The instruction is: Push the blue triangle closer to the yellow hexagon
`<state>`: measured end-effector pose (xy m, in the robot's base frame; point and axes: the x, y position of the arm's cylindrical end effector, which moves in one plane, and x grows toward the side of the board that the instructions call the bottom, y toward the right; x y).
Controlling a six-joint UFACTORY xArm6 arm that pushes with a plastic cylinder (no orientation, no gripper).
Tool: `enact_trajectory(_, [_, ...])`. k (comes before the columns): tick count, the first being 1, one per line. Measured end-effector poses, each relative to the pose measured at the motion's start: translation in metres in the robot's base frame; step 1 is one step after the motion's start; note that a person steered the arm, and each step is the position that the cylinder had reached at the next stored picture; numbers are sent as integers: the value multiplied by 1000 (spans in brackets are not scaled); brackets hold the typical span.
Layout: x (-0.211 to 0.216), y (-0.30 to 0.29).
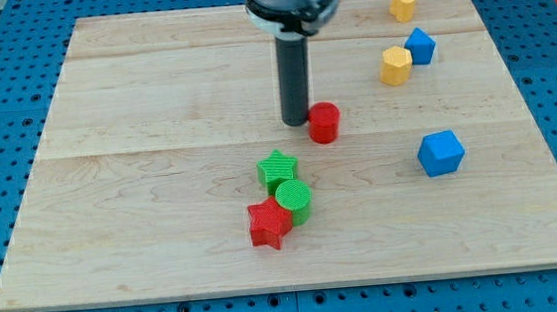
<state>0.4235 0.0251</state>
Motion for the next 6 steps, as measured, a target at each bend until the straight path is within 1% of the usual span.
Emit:
enact_trajectory(1, [-48, 8])
enact_trajectory(2, [-41, 16])
enact_trajectory(3, [0, 13])
enact_trajectory(4, [-15, 22])
enact_trajectory(5, [-17, 69])
enact_trajectory(6, [-2, 23])
